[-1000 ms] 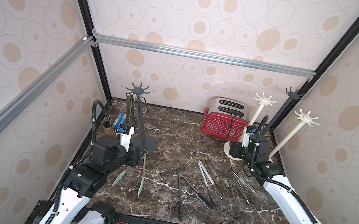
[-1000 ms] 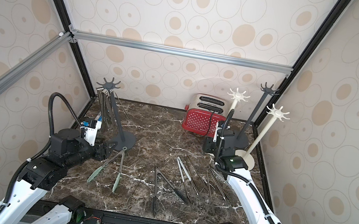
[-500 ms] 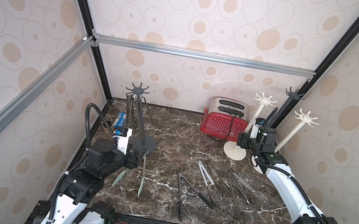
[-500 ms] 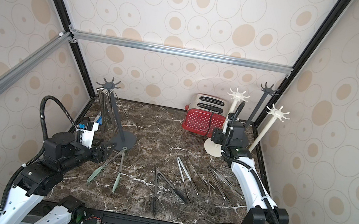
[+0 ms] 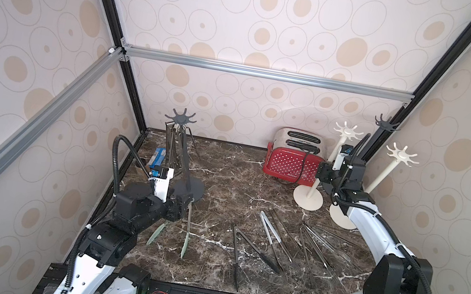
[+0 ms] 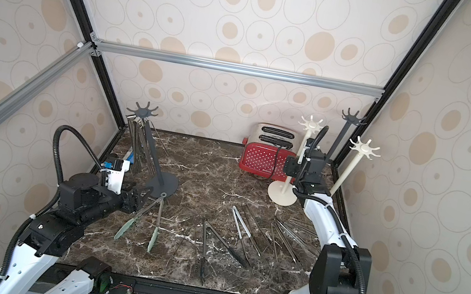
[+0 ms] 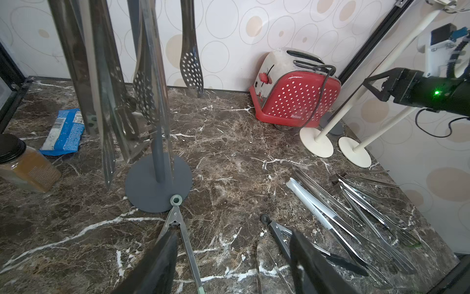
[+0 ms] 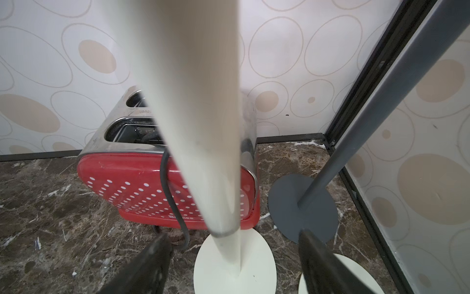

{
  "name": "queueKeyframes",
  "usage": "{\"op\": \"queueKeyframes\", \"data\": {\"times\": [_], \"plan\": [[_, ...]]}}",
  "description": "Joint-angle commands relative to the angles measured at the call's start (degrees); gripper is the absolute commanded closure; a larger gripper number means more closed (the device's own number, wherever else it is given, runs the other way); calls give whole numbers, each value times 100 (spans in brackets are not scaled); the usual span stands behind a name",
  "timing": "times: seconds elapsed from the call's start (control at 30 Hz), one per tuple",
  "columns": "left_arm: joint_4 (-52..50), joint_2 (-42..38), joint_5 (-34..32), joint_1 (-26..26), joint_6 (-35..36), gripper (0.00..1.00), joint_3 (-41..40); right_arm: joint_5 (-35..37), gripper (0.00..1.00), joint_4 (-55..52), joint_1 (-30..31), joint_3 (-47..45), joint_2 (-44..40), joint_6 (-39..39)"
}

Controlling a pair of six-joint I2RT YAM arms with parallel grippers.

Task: Hang food tongs on kitchen utensil racks
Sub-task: Pick up the rack from the center of the board.

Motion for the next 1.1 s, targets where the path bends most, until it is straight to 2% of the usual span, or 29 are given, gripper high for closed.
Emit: {"op": "queueKeyframes", "data": {"times": [0.0, 0.23, 0.57, 0.83, 0.97, 1.0, 1.07], "plan": [[93, 9, -16, 30, -20, 30, 4, -189, 19, 541, -87, 159, 167, 40], [81, 64, -43, 30, -5, 30, 4, -396, 24, 1065, -131, 159, 438, -28], [68, 68, -78, 32, 6, 30, 13, -533, 45, 1308, -140, 53, 536, -42], [77, 85, -63, 30, 4, 30, 4, -622, 77, 1301, -147, -6, 456, -128], [73, 69, -69, 30, -2, 30, -3, -622, 97, 1282, -145, -23, 387, -172], [66, 62, -68, 30, -1, 30, -5, -630, 100, 1286, -140, -37, 367, -184], [65, 52, -74, 30, 3, 30, -4, -669, 100, 1314, -145, -80, 302, -196]]}}
